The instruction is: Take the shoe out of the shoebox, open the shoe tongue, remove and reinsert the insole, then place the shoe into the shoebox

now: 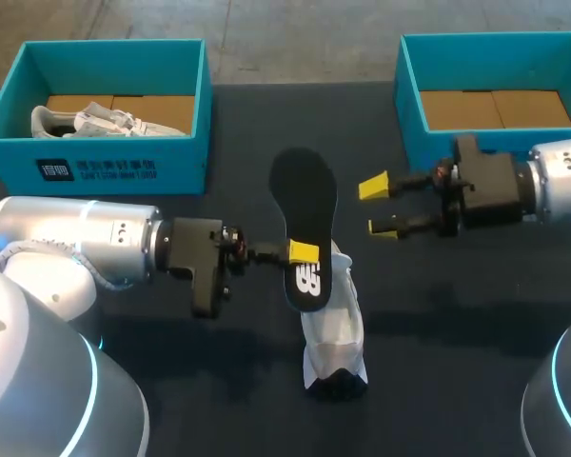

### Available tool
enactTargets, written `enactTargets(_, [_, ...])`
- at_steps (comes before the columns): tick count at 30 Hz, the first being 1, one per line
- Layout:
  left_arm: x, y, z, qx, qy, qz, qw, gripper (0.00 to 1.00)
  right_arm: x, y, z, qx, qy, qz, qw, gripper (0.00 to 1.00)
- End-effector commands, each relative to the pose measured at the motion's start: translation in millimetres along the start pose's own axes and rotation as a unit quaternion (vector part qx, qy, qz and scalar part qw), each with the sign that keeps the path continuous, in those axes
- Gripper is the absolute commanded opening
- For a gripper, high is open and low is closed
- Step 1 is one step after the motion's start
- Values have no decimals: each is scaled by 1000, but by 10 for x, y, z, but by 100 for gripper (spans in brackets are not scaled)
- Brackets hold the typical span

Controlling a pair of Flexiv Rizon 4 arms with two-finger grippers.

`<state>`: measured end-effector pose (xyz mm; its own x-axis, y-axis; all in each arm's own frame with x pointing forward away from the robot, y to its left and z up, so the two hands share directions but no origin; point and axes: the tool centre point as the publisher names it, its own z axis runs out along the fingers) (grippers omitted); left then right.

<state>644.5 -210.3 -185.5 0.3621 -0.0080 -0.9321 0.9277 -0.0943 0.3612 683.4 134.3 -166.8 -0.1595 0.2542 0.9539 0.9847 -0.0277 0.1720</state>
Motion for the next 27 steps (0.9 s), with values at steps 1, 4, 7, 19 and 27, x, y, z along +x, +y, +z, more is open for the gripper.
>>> enactTargets(1, [3, -12, 10, -2, 0, 1, 1000, 0, -23, 115, 274, 0, 3, 7, 1000, 100])
enactTargets(4, [3, -12, 10, -2, 0, 1, 1000, 0, 4, 134, 359, -6, 10, 18, 1000, 100])
enactTargets(7, [3, -12, 10, -2, 0, 1, 1000, 0, 36, 155, 461, -8, 9, 25, 1000, 100])
enactTargets(19, [3, -12, 10, -2, 0, 1, 1000, 0, 118, 72, 706, -14, 3, 45, 999, 78])
enactTargets(27, [3, -12, 10, -2, 0, 1, 1000, 0, 132, -57, 835, -29, 7, 60, 998, 55])
